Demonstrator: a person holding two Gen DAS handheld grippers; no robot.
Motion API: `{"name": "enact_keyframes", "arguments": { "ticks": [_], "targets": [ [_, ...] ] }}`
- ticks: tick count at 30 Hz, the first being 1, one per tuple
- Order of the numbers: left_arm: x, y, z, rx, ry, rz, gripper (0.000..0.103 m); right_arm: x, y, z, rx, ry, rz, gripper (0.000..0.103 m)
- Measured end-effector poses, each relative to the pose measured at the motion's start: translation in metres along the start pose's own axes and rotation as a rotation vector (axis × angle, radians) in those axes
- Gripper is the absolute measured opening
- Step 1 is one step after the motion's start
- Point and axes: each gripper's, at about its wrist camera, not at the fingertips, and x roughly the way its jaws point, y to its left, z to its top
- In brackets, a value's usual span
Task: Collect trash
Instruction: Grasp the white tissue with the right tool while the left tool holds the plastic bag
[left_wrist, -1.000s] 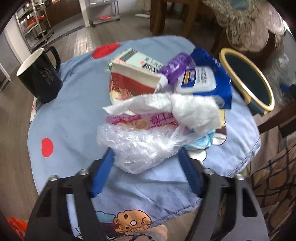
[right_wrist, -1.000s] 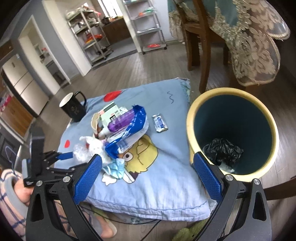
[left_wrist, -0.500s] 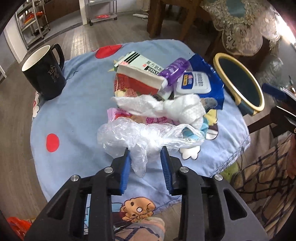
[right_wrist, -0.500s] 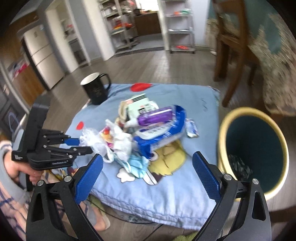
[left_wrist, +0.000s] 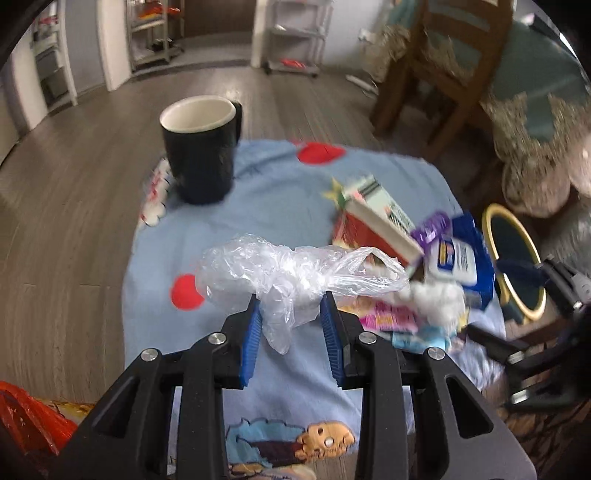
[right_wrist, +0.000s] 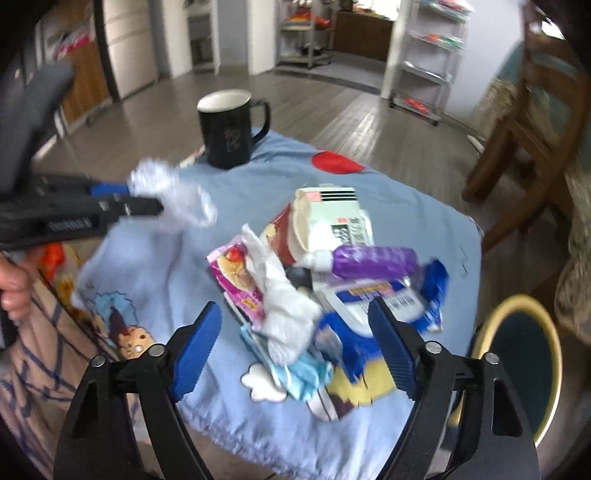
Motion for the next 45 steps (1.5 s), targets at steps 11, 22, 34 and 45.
{"name": "enact_keyframes", "arguments": {
  "ticks": [11, 22, 34, 45],
  "targets": [
    [-0.008, 0.030, 0.013, -0.155, -0.093, 0.012, 0.030, 0.054, 0.016, -0.003, -0.112, 0.152, -0.090, 0.034],
    [-0.013, 0.018, 0.020, -0.138, -0.136, -0.020, 0.030, -0.027, -0.007, 0.001, 0.037, -0.053, 0.045, 0.031],
    [-0.028, -0.012, 0.025, -0.086, -0.212, -0.062, 0.030, -0.116, -0.075, -0.031, 0.235, -0.215, 0.041, 0.031],
    [-0.041, -0.063, 0.042, -0.021, -0.254, -0.127, 0.030, -0.148, -0.140, -0.079, 0.429, -0.299, -0.071, 0.031]
  ]
}}
